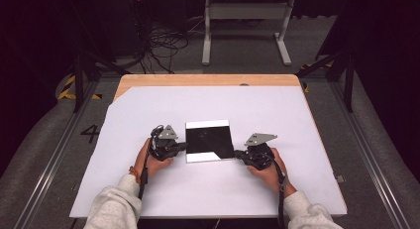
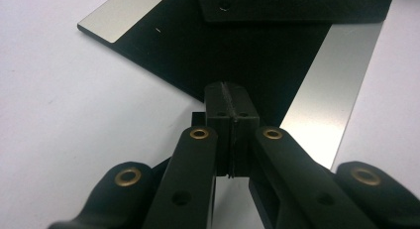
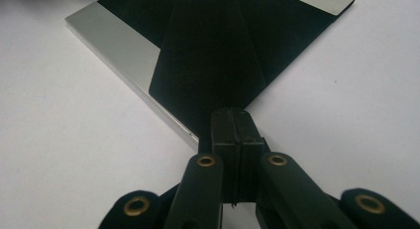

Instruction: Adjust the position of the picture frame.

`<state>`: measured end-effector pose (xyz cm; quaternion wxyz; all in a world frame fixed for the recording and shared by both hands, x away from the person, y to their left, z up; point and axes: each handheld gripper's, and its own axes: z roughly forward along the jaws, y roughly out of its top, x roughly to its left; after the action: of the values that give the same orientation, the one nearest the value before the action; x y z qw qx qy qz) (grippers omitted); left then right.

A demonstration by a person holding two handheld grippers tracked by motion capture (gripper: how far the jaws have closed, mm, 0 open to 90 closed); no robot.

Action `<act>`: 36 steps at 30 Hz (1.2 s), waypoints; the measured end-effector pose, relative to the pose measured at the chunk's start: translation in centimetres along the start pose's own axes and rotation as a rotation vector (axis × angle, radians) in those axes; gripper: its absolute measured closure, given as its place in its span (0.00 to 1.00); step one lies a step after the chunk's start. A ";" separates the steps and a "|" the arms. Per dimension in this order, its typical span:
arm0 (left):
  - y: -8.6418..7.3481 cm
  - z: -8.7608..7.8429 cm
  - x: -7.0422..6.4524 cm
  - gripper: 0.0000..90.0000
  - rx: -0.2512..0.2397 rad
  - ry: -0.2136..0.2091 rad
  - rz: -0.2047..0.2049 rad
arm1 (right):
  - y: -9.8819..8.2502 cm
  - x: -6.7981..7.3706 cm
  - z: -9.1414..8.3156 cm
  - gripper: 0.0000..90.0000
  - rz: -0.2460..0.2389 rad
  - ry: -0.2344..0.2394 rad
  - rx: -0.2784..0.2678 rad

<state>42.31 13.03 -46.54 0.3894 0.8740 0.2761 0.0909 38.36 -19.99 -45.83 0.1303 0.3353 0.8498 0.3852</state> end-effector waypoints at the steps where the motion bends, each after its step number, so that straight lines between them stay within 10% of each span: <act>1: 0.1 0.0 0.0 1.00 0.003 -0.004 0.002 | -0.1 0.0 -0.2 1.00 0.000 0.000 0.002; 36: 1.2 1.3 -0.9 1.00 0.010 -0.056 0.039 | -1.9 0.1 -2.3 1.00 -0.002 0.011 0.009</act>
<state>42.54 11.04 -46.44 0.3909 0.8832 0.2486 0.0726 36.27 -22.10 -45.75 0.1245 0.3331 0.8526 0.3829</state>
